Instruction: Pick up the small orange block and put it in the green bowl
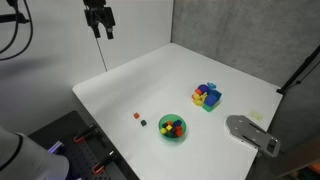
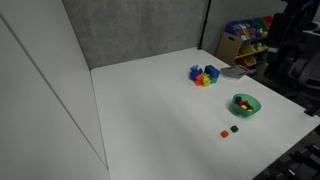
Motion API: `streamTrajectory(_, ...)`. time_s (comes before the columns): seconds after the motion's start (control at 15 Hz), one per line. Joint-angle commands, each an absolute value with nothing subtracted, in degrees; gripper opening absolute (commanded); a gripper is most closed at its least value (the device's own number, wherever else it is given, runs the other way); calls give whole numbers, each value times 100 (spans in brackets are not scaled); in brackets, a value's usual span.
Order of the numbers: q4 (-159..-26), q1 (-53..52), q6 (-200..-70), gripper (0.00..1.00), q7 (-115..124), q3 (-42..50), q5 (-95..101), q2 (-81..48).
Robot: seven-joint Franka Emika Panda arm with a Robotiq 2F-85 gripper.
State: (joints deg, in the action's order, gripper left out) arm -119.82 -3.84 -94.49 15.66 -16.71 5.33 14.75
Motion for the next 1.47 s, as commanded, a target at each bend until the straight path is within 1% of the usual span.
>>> streamTrajectory(0.0, -11963, -560, -9429, 100, 1605, -1518, 570, 1457)
streamTrajectory(0.2, -11963, -560, -9429, 100, 1605, -1518, 570, 1460)
streamTrajectory(0.47, -12241, -612, -10004, 100, 1594, -1416, 444, 1429)
streamTrajectory(1.07, -13579, -536, -12120, 100, 1140, -855, 82, 1279)
streamTrajectory(1.4, -14416, -467, -13542, 100, 808, -603, 122, 916)
